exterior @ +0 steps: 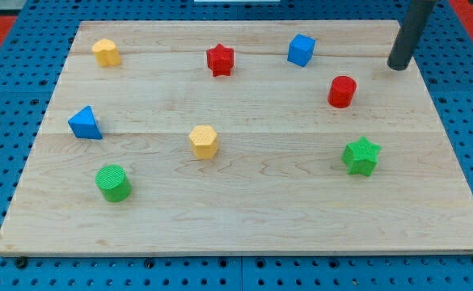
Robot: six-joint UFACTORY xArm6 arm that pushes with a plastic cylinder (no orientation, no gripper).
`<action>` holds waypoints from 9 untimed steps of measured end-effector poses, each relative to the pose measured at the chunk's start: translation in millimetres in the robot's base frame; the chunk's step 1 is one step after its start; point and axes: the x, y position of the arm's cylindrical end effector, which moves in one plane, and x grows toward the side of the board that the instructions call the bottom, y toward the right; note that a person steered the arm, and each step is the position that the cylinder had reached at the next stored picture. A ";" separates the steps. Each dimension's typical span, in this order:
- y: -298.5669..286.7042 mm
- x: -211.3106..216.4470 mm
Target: Move your arm towards the red circle
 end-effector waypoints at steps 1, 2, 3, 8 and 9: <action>6.2 0.3; 6.2 0.3; 6.2 5.4; -1.0 58.2; -5.9 61.4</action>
